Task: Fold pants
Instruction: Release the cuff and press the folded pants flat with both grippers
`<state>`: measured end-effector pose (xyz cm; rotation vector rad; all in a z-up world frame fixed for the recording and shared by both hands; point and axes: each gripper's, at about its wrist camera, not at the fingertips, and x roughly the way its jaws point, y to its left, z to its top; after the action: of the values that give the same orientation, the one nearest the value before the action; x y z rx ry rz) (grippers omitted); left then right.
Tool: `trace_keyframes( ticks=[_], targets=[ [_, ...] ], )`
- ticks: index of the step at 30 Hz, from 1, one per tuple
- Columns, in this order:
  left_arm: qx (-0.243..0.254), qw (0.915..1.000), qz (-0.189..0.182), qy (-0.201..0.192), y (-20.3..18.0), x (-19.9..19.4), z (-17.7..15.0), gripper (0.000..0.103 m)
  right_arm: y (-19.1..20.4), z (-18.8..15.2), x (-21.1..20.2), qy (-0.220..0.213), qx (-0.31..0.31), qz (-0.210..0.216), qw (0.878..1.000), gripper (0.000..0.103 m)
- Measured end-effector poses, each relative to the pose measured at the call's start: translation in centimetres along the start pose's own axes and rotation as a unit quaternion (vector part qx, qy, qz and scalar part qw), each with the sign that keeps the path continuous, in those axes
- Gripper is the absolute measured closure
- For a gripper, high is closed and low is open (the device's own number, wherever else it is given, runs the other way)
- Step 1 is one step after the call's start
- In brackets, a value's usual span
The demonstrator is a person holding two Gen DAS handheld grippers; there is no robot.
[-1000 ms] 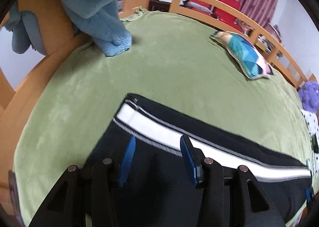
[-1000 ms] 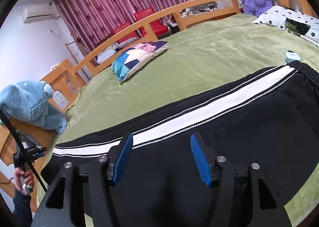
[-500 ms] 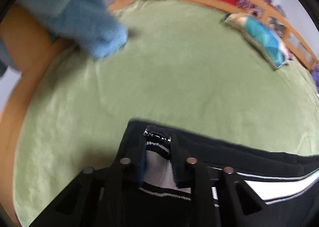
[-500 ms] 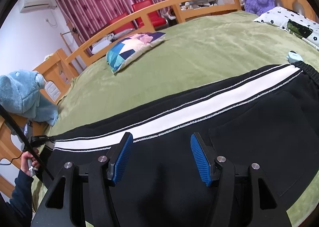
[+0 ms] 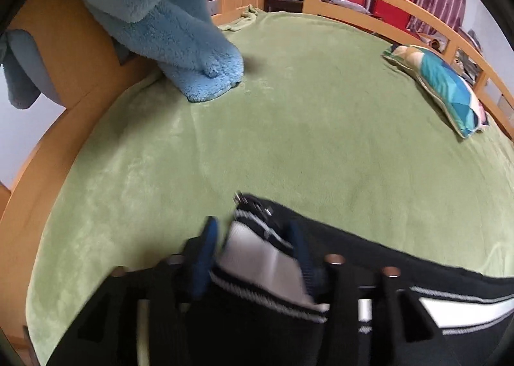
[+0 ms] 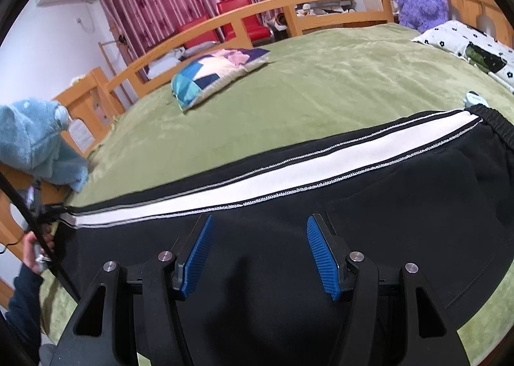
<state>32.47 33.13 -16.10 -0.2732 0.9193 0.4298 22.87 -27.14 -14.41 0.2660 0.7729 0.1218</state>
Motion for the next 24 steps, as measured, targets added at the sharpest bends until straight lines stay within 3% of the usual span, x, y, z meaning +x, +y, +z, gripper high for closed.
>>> trace_keyframes(
  ticks=[5,11,15,19,24],
  targets=[
    [0.023,0.9997,-0.007,-0.005,-1.2,-3.0,-1.6,0.032,0.3,-0.2,0.1,0.007,-0.007,0.005,1.000,0.043],
    [0.012,0.9966,-0.074,0.032,-3.7,-6.2,-5.5,0.031,1.6,0.8,0.2,0.015,-0.034,0.013,0.999,0.043],
    [0.006,0.9940,-0.101,0.042,-6.3,-7.5,-8.0,0.031,4.3,3.7,1.5,0.006,-0.116,0.030,0.993,0.026],
    [0.002,0.9888,-0.137,0.059,-9.1,-7.5,-9.3,0.031,6.7,6.2,6.2,0.027,-0.209,0.024,0.977,0.023],
    [0.007,0.9874,-0.152,0.045,-11.0,-6.7,-10.3,0.031,6.5,7.0,11.7,0.082,-0.226,0.046,0.970,0.023]
  ],
)
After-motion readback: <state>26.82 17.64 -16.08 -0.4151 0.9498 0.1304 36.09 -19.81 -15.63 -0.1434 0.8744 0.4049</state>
